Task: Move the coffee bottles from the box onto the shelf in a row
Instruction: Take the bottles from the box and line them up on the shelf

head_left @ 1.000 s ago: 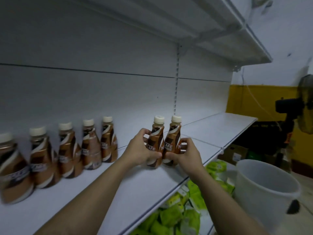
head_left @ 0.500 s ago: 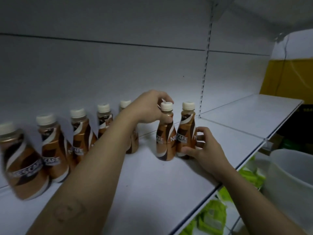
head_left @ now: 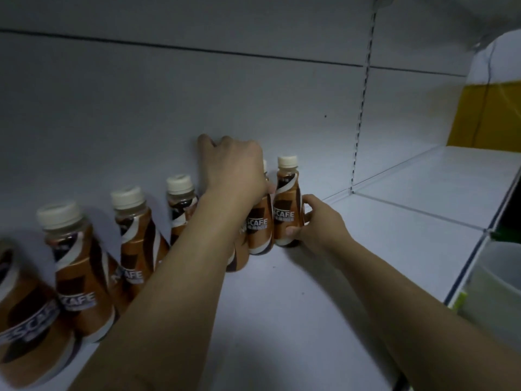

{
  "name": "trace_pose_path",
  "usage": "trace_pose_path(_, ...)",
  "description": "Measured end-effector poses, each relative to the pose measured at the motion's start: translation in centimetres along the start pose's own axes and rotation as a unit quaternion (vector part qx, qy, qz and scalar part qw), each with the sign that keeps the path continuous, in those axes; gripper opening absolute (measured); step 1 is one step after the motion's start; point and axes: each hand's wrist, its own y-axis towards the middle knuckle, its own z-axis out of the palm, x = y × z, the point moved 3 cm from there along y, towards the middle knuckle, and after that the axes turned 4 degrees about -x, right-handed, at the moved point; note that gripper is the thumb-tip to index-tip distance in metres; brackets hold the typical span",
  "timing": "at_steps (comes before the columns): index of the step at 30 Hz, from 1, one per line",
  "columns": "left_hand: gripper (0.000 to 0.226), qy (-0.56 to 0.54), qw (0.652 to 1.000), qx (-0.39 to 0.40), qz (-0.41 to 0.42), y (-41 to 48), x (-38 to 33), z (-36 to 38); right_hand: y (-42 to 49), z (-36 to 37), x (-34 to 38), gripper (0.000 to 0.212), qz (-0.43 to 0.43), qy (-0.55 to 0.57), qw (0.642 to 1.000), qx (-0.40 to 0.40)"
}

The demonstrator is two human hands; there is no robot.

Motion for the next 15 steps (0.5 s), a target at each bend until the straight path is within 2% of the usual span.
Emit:
trace_pose_path(6, 0.038, 0.008, 0.999, 0.007, -0.033, 0.1, -0.7, 0.2, 0.3, 1.9, -0.2, 0.062, -0.005, 0.043, 0.997, -0.059)
trace_pose_path(9, 0.037, 0.01, 0.998, 0.021, -0.054, -0.1, -0.7, -0.1, 0.2, 1.8, -0.7, 0.06, -0.012, 0.043, 0.998, -0.053)
trace_pose_path(15, 0.027, 0.011, 0.997, -0.014, -0.075, -0.3, -0.8, 0.3, 0.3, 2.0, -1.2, 0.056, -0.033, 0.014, 0.998, -0.044)
